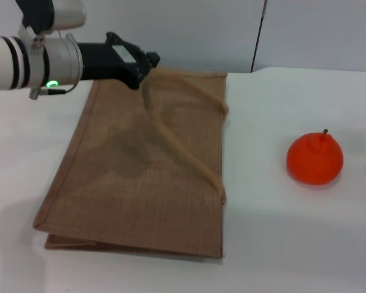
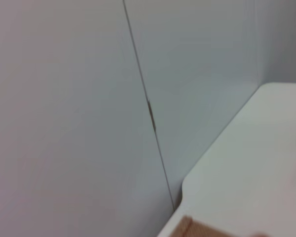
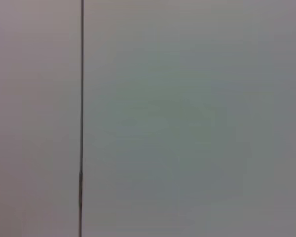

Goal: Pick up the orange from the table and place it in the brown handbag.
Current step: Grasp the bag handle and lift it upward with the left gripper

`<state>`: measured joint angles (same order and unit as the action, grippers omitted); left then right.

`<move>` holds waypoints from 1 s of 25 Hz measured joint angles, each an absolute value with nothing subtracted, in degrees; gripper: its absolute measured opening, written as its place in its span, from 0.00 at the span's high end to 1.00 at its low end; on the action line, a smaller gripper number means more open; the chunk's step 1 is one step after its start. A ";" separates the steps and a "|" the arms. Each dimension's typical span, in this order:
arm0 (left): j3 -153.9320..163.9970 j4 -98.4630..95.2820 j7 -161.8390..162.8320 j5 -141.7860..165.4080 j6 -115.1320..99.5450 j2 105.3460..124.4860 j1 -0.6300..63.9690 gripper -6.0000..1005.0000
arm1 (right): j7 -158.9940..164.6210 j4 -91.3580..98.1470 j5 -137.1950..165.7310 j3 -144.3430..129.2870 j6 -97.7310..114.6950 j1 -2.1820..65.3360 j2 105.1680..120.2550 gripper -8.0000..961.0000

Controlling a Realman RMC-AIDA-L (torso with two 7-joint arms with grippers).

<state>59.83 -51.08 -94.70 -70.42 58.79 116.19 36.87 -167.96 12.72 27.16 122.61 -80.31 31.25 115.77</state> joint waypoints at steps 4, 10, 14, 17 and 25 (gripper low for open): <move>59.85 -56.42 -92.42 -69.10 60.43 116.18 35.29 0.98 | -167.96 12.73 27.16 121.85 -79.49 31.50 115.75 0.07; 59.74 -61.72 -89.07 -66.66 62.25 116.21 34.47 0.98 | -167.96 12.75 27.16 121.58 -77.32 31.99 115.75 0.07; 59.45 -61.75 -88.87 -66.62 62.49 116.23 34.29 0.96 | -167.96 12.75 27.16 121.55 -77.48 32.18 115.75 0.07; 59.60 -61.27 -88.71 -66.61 62.15 116.27 34.25 0.94 | -167.96 12.75 27.16 121.52 -77.46 32.35 115.75 0.07; 59.26 -55.21 -86.84 -66.52 57.59 116.37 35.09 0.89 | -167.50 12.74 27.16 121.02 -77.32 32.58 115.75 0.07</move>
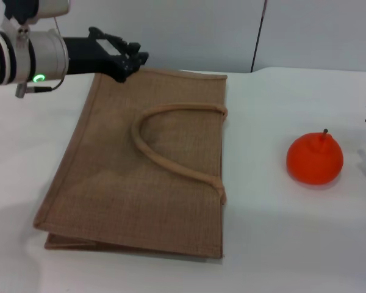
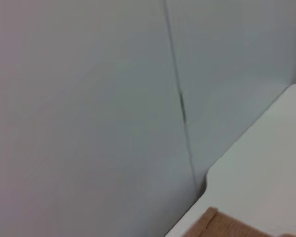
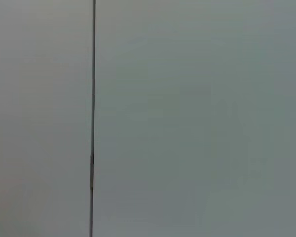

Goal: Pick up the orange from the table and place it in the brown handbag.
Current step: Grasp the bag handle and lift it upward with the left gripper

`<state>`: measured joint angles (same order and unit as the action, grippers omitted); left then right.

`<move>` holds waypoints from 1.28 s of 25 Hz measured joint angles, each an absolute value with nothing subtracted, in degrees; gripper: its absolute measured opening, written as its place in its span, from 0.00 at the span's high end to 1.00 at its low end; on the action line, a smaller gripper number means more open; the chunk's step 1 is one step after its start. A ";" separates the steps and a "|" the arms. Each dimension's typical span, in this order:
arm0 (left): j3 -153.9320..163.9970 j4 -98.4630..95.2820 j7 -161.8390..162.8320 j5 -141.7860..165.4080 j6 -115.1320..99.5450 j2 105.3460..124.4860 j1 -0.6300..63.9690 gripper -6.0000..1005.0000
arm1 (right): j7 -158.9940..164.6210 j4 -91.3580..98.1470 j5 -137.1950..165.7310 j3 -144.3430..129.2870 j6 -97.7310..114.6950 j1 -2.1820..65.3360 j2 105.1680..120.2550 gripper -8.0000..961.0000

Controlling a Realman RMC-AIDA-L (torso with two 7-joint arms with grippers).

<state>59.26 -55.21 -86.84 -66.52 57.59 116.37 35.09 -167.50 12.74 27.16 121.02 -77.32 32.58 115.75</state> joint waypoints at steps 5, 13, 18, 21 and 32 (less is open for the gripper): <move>59.61 -51.54 -86.00 -66.42 55.00 116.43 35.59 0.83 | -166.46 12.75 27.16 121.01 -77.29 32.70 115.75 0.07; 59.47 -43.35 -85.64 -62.68 50.10 116.31 39.74 0.49 | -166.38 12.74 27.15 120.26 -78.06 32.69 115.75 0.07; 59.75 -36.59 -86.27 -60.16 43.34 116.35 43.25 0.37 | -166.38 12.74 27.16 119.86 -78.62 32.78 115.79 0.07; 59.80 -33.00 -86.36 -57.58 40.40 116.26 45.31 0.36 | -166.37 12.74 27.16 119.50 -78.64 33.03 115.84 0.07; 59.85 -30.40 -89.72 -54.35 38.99 116.22 46.50 0.31 | -166.36 12.81 27.16 119.14 -78.67 33.14 115.93 0.07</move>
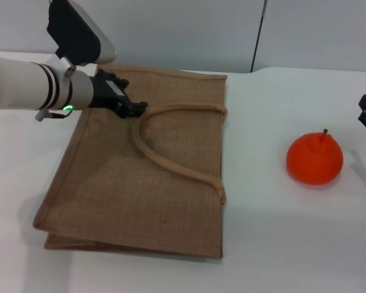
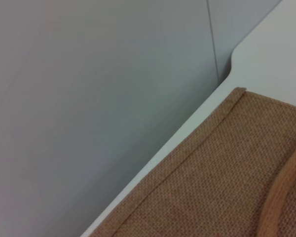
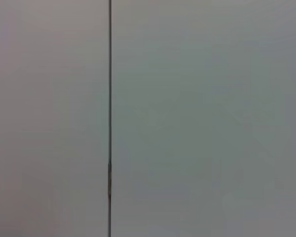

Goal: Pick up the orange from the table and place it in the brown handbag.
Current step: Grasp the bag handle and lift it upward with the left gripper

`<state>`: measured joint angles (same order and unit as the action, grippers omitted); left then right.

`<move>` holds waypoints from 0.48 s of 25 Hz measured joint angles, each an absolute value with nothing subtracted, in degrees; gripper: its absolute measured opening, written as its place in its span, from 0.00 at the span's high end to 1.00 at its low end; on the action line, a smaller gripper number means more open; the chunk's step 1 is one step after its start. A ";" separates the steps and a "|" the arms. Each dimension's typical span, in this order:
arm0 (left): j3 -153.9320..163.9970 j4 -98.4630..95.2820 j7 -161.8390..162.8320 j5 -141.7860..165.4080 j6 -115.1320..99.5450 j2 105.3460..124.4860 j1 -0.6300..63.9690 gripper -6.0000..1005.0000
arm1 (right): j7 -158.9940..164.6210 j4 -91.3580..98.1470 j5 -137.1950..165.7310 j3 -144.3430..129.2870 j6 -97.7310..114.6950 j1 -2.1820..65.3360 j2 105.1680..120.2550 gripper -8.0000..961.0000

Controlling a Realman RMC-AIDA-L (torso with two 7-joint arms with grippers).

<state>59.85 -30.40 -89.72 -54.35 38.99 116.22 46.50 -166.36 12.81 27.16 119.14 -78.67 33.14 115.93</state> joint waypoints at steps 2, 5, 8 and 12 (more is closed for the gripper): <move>59.85 -30.37 -90.65 -54.36 39.56 116.23 46.62 0.31 | -166.05 12.84 27.16 118.91 -78.67 33.14 115.92 0.07; 59.85 -30.36 -91.36 -54.55 40.20 116.25 46.76 0.31 | -165.19 12.84 27.16 118.82 -78.67 33.14 115.82 0.07; 59.85 -30.34 -92.09 -54.67 40.83 116.34 47.21 0.31 | -164.89 12.83 27.15 118.82 -78.91 33.13 115.77 0.07; 59.86 -30.58 -92.14 -55.34 42.65 116.44 47.63 0.31 | -164.87 12.83 27.15 118.81 -79.40 33.08 115.75 0.07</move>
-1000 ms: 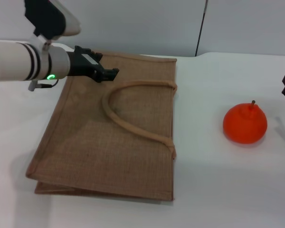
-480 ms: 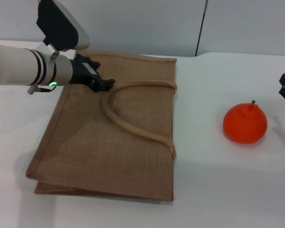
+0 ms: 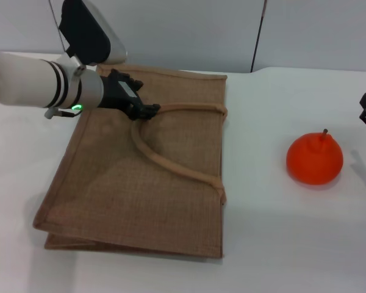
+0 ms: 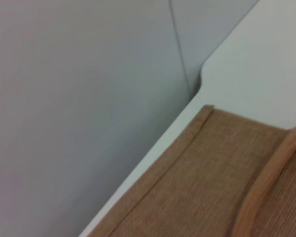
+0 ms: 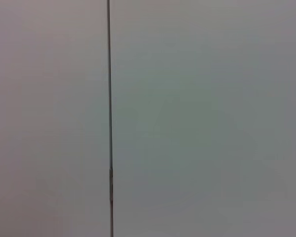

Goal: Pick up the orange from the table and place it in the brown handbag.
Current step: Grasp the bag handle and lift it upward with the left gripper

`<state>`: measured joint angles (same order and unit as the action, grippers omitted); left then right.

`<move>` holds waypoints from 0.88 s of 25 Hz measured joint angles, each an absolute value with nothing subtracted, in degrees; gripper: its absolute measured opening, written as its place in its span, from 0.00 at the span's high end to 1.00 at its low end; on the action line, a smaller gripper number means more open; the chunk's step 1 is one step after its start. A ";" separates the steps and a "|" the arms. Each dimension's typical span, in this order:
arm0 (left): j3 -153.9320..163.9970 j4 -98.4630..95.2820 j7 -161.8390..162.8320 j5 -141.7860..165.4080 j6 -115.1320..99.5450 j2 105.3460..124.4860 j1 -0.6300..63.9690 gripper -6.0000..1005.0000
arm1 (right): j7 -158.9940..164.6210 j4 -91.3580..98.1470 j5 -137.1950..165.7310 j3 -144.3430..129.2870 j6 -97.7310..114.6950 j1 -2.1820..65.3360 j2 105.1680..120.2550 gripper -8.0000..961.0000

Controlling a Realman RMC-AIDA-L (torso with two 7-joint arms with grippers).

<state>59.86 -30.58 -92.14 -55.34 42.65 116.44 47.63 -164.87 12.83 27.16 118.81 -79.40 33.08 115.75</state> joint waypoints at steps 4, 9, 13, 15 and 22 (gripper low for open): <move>59.90 -30.70 -92.85 -56.68 43.41 116.46 47.78 0.31 | -164.85 12.83 27.15 118.75 -79.43 33.14 115.75 0.07; 59.94 -30.70 -96.25 -60.26 44.50 116.61 47.10 0.32 | -164.83 12.83 27.16 118.74 -79.49 33.19 115.75 0.07; 59.94 -30.72 -97.34 -61.45 45.09 116.56 46.57 0.32 | -164.82 12.83 27.15 118.74 -79.98 33.12 115.75 0.07; 59.94 -30.74 -97.41 -61.52 45.05 116.55 46.43 0.32 | -164.90 12.83 27.11 118.73 -80.61 33.01 115.75 0.07; 59.55 -30.83 -98.85 -63.97 44.57 116.45 45.15 0.32 | -165.30 12.83 27.07 118.74 -81.11 32.80 115.75 0.07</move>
